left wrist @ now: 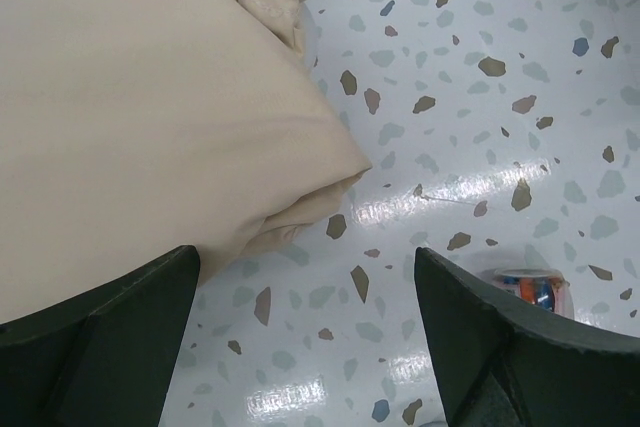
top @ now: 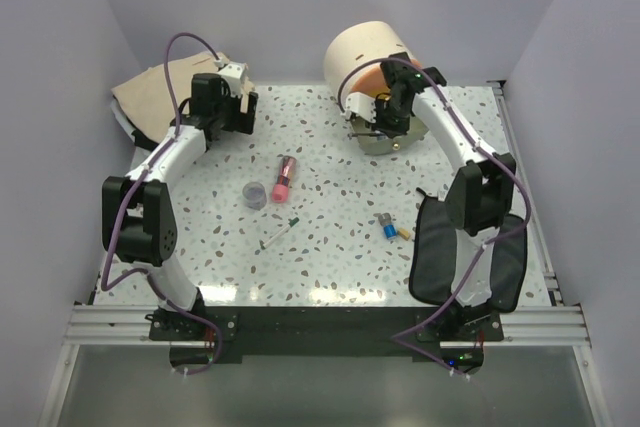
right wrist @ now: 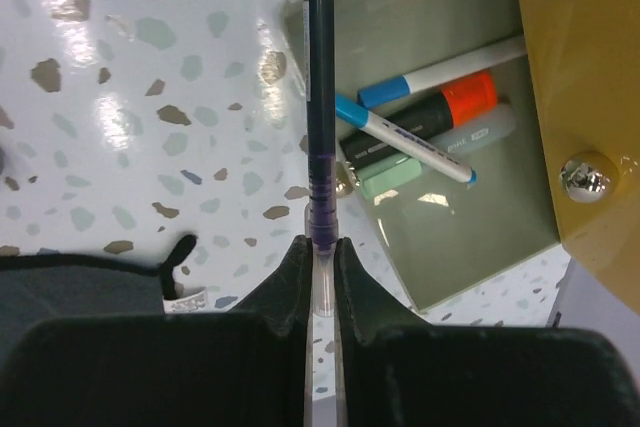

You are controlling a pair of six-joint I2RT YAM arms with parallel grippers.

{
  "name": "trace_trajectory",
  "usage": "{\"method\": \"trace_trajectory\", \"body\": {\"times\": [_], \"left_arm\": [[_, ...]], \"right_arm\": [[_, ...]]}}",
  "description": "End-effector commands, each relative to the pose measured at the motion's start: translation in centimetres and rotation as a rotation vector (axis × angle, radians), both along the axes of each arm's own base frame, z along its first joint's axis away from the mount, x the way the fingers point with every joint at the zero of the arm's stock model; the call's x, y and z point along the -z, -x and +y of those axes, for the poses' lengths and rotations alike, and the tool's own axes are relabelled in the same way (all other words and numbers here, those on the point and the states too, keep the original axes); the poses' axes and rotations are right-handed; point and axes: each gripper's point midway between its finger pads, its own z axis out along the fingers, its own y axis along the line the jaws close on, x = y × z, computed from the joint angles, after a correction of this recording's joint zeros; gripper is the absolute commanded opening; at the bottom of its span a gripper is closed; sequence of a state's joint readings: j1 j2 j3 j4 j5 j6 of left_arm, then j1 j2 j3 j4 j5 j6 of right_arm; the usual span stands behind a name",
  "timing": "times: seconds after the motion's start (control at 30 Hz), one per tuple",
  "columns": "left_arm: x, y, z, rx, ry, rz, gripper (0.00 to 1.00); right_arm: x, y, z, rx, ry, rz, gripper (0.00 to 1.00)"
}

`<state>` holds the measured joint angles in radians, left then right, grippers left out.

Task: Sort the stationery into containers
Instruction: Place the pen in the drawer.

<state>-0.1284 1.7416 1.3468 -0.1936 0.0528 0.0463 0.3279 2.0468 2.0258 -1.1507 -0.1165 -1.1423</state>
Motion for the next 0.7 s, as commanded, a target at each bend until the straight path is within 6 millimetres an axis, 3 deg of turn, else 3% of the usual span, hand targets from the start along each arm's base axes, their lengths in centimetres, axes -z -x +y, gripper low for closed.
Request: {"method": "trace_trajectory", "body": {"times": [0.0,0.23,0.37,0.43,0.53,0.6,0.67], "left_arm": [[-1.6,-0.7,-0.3,0.013,0.030,-0.048,0.93],[-0.7,0.0,-0.4,0.001,0.054,-0.022,0.93],[-0.8,0.1,-0.4,-0.002,0.053,-0.026,0.93],[-0.9,0.1,-0.2,-0.008,0.049,-0.028,0.93],[-1.0,0.2,0.2,-0.026,0.038,-0.031,0.94],[-0.9,0.3,0.4,-0.035,0.029,-0.031,0.95],[-0.8,0.4,0.6,-0.035,0.014,-0.031,0.95]], "right_arm": [[-0.8,-4.0,-2.3,0.212,-0.009,-0.100,0.00],[0.5,-6.0,-4.8,0.233,0.123,-0.190,0.00],[-0.3,-7.1,-5.1,0.274,0.122,-0.262,0.38],[-2.1,-7.0,-4.6,0.290,0.068,-0.292,0.45],[-3.1,-5.1,-3.3,0.274,-0.006,-0.239,0.48],[-4.8,-2.8,-0.7,0.196,-0.143,-0.177,0.47],[-5.3,1.5,1.7,0.061,-0.238,-0.063,0.47]]}}
